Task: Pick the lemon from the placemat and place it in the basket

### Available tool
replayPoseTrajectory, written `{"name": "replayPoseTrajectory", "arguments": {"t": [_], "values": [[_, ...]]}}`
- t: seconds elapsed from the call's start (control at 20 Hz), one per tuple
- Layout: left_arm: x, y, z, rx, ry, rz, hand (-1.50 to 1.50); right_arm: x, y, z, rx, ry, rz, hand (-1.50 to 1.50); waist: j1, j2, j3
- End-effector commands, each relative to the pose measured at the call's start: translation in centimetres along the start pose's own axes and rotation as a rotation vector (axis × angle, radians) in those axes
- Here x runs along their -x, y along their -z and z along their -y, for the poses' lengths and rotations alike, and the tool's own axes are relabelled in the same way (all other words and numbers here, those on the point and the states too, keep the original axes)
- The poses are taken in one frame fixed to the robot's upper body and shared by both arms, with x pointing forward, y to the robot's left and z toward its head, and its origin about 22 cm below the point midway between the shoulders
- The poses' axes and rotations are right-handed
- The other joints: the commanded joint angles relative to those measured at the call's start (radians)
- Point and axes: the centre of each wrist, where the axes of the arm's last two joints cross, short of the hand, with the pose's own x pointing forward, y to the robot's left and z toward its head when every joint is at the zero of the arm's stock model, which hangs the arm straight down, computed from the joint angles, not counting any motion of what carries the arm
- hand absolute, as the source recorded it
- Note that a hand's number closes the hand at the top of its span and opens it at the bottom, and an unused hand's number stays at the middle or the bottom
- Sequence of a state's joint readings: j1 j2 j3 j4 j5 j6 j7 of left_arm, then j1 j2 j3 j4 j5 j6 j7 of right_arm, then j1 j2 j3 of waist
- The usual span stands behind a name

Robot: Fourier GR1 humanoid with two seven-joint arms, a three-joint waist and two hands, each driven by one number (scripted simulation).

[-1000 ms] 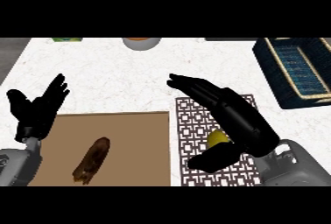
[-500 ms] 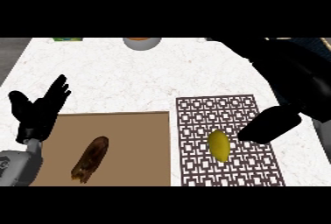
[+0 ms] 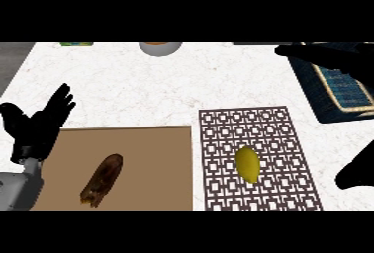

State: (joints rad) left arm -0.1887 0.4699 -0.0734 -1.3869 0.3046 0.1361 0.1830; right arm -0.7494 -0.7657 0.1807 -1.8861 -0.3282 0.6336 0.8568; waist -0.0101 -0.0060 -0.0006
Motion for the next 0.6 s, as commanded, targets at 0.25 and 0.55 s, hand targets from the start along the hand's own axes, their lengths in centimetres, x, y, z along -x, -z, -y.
{"name": "replayPoseTrajectory", "arguments": {"t": [0.25, 0.55], "values": [[0.5, 0.6, 0.5, 0.005, 0.0, 0.013, 0.0, 5.5, -5.0, 0.1, 0.077, 0.112, 0.035, -1.5, -0.002, 0.006, 0.002], [-1.3, -0.3, 1.3, 0.009, 0.012, 0.016, 0.0, 5.6, -3.9, -7.9, 0.075, 0.136, 0.053, -1.5, 0.009, 0.005, 0.002]]}}
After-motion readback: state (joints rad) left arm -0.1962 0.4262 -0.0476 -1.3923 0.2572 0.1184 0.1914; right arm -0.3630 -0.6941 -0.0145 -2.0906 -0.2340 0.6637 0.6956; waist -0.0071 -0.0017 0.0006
